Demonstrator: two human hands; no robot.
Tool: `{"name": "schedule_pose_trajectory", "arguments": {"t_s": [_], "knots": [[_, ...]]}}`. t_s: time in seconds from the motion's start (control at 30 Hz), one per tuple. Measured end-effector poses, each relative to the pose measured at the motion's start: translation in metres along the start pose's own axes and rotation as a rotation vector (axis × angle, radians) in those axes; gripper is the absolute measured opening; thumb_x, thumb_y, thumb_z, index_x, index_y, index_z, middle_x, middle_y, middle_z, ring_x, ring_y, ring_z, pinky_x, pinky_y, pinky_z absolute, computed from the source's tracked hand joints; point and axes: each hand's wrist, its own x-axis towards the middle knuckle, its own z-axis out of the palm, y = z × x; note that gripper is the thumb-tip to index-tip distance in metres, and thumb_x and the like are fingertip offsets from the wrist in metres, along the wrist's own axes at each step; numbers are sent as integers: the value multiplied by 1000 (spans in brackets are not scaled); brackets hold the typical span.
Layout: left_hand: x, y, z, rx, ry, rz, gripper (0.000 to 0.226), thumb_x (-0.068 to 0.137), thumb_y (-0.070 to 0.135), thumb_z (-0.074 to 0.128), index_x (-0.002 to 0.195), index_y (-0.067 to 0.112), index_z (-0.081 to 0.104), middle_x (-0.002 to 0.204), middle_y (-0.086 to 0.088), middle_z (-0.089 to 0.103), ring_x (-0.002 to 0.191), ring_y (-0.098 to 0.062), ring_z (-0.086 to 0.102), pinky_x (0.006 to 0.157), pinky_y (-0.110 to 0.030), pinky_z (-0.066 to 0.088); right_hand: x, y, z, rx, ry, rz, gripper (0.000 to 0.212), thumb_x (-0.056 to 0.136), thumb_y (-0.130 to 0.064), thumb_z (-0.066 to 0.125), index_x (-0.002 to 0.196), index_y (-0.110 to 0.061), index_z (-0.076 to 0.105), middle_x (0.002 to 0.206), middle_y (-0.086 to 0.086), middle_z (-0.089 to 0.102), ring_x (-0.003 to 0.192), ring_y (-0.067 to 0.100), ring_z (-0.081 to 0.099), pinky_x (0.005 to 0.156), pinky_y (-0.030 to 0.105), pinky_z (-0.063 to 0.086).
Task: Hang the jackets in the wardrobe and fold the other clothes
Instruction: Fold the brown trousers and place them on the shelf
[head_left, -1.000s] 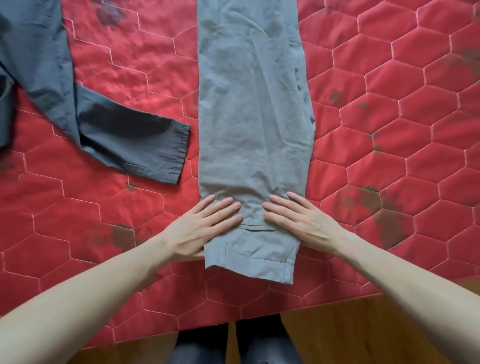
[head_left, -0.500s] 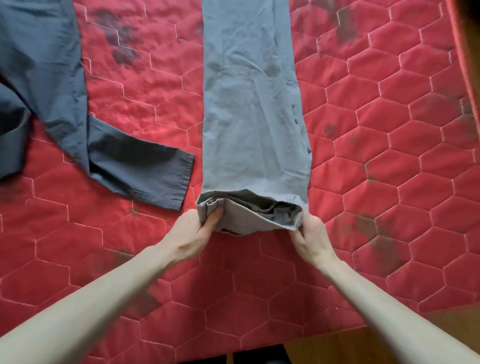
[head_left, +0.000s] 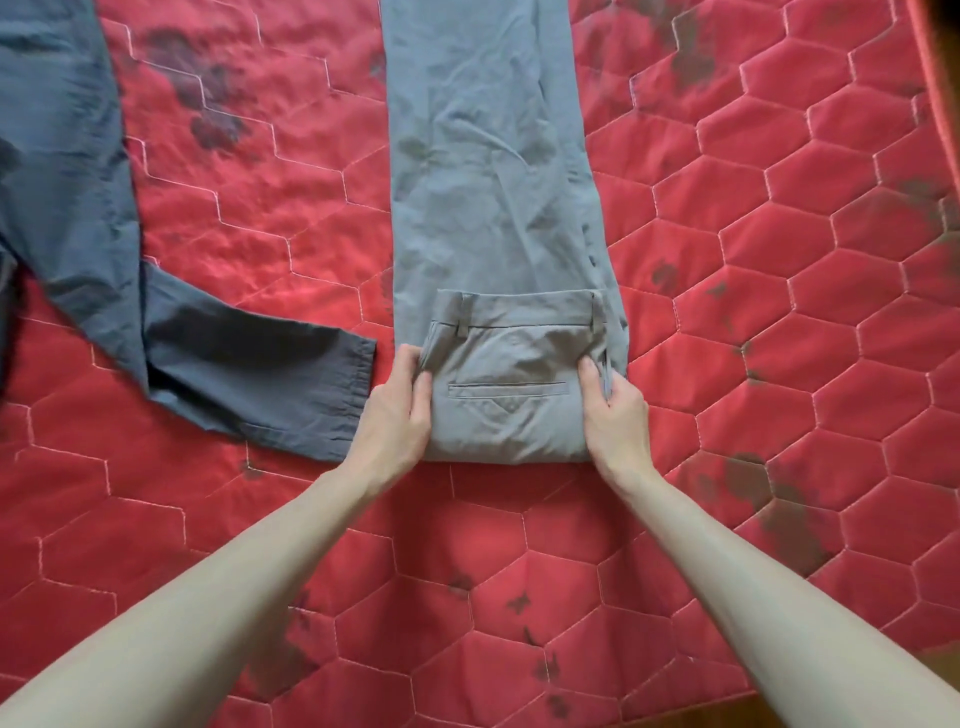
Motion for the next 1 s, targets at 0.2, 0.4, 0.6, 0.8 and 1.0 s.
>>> {"name": "schedule_pose_trajectory", "arguments": {"t_s": [0.2, 0.4, 0.6, 0.8, 1.0], "knots": [[-21, -1, 15, -26, 179, -102, 6, 109, 15, 39, 111, 21, 38, 70, -11, 62, 69, -42, 62, 63, -49, 41, 15, -10, -7, -211, -46, -51, 62, 107, -50, 46, 58, -14, 31, 51, 2, 39, 63, 38, 41, 61, 41, 26], [-12, 18, 16, 152, 288, -278, 20, 103, 23, 47, 121, 16, 40, 108, -8, 57, 104, -40, 60, 83, -45, 41, 12, -22, -8, -285, 159, -132, 22, 103, -39, 59, 91, -21, 60, 87, 8, 66, 88, 40, 63, 67, 43, 42], [15, 12, 22, 656, 38, 513, 59, 105, 34, 45, 158, 8, 39, 166, -17, 31, 156, -33, 25, 125, -52, 26, 14, -33, 13, -428, -71, -895, 49, 106, -28, 52, 151, -8, 51, 161, 9, 43, 154, 24, 34, 123, 43, 29], [41, -15, 33, 811, -93, 465, 76, 100, 54, 45, 165, 22, 22, 174, -9, 11, 161, -32, 4, 127, -59, 15, 29, -8, 30, -597, -102, -776, 69, 101, -49, 52, 160, -16, 37, 169, 2, 29, 159, 21, 19, 127, 47, 23], [44, -14, 27, 822, -110, 519, 78, 100, 55, 47, 165, 20, 22, 174, -10, 10, 160, -35, 4, 126, -60, 16, 35, -7, 22, -516, -142, -844, 65, 100, -38, 55, 159, -14, 39, 168, 2, 31, 158, 21, 22, 126, 49, 27]]}}
